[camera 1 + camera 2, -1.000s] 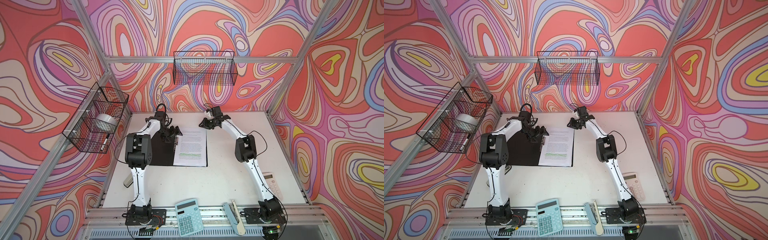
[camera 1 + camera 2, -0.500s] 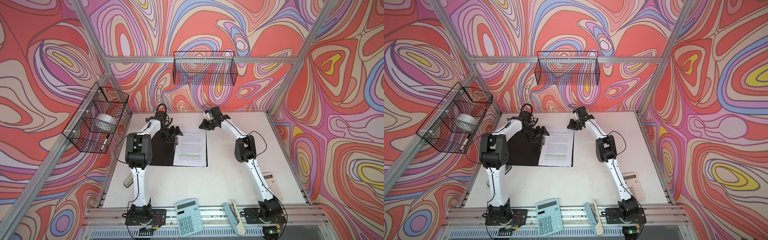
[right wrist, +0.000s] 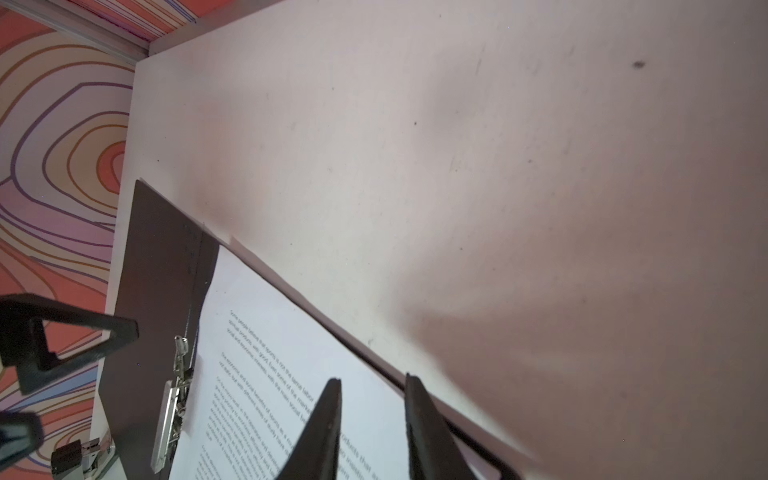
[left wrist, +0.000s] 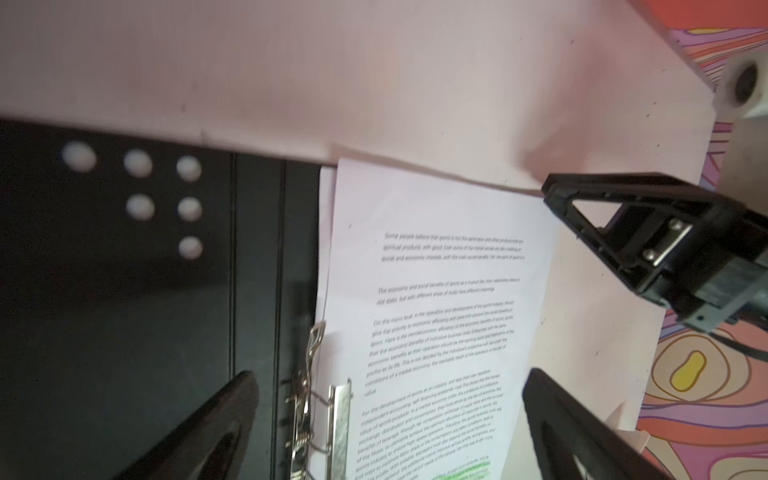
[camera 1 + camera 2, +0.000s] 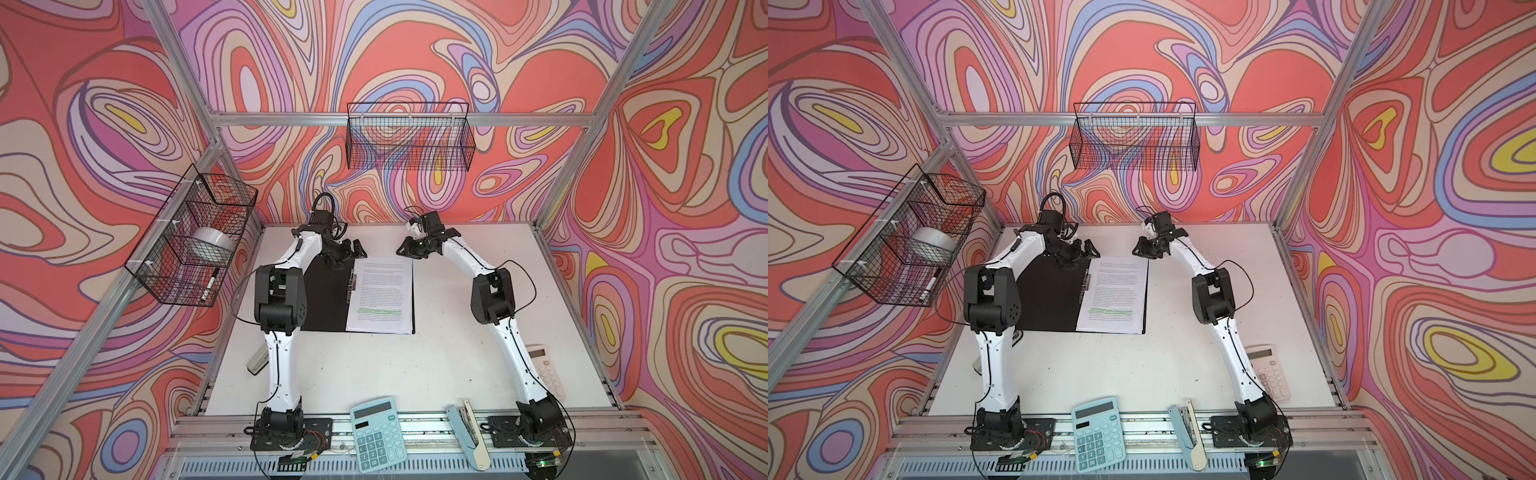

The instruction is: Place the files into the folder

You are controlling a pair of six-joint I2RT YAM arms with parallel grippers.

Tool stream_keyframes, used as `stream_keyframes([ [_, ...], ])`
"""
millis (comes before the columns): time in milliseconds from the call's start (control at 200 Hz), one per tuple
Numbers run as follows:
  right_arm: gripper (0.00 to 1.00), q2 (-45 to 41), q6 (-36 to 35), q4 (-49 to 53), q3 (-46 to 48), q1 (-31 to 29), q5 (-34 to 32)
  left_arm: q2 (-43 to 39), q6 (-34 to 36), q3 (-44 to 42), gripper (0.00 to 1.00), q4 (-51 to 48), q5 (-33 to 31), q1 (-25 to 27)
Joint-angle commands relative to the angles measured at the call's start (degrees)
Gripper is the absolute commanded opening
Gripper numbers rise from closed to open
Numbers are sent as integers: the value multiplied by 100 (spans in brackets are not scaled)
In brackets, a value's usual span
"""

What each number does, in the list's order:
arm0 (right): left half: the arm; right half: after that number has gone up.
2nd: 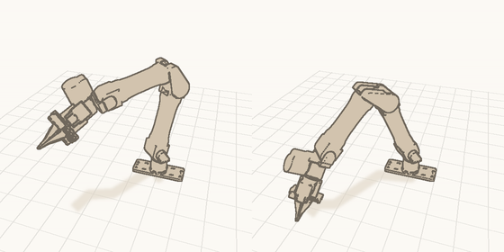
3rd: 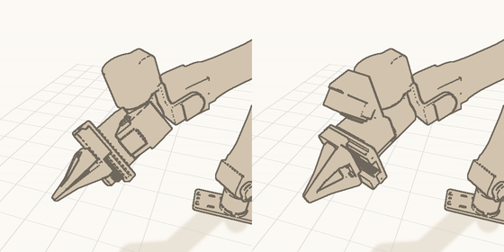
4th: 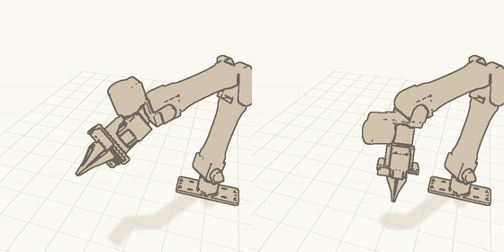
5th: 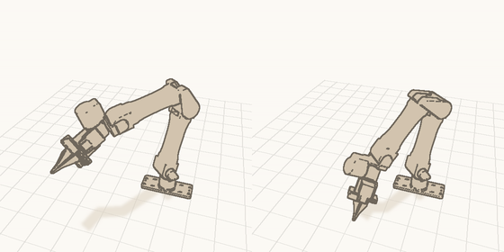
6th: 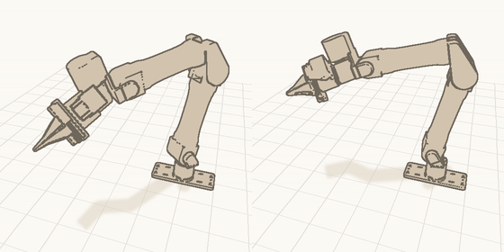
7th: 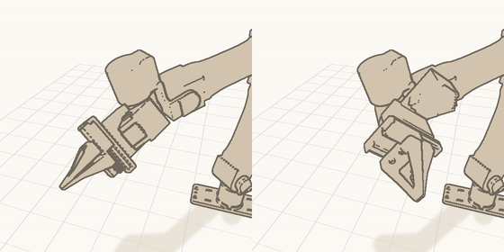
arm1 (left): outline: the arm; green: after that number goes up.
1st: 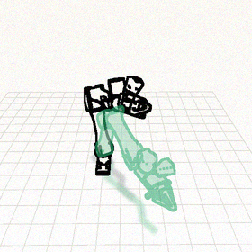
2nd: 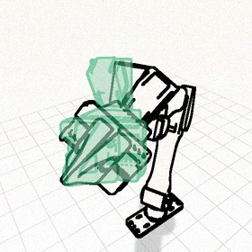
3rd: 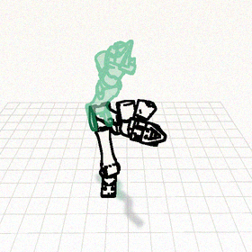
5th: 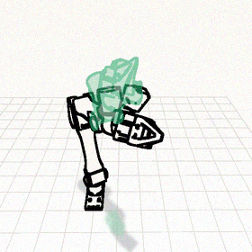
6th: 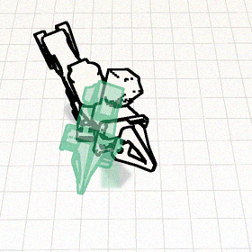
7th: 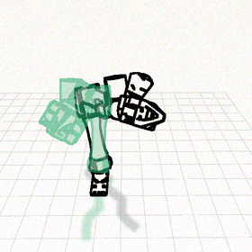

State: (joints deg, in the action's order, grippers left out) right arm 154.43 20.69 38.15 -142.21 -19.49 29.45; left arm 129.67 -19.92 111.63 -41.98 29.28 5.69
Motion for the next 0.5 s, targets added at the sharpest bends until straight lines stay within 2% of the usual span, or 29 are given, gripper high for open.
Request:
stream_keyframes([
  [0, 29, -964, 59, -169, 273, -20, -258, 480, 296, 587, 100, -304, -88, 37],
  [130, 29, -1808, 213, -319, 1285, -27, -237, 895, 199, 1088, 100, -623, -135, 37],
  [270, 29, -2650, 340, -613, 2380, -62, -73, 1042, 230, 1080, 100, -607, 74, 37],
  [496, 29, -3288, 353, -627, 3045, -141, -105, 853, 315, 561, 100, -350, 605, 37],
])
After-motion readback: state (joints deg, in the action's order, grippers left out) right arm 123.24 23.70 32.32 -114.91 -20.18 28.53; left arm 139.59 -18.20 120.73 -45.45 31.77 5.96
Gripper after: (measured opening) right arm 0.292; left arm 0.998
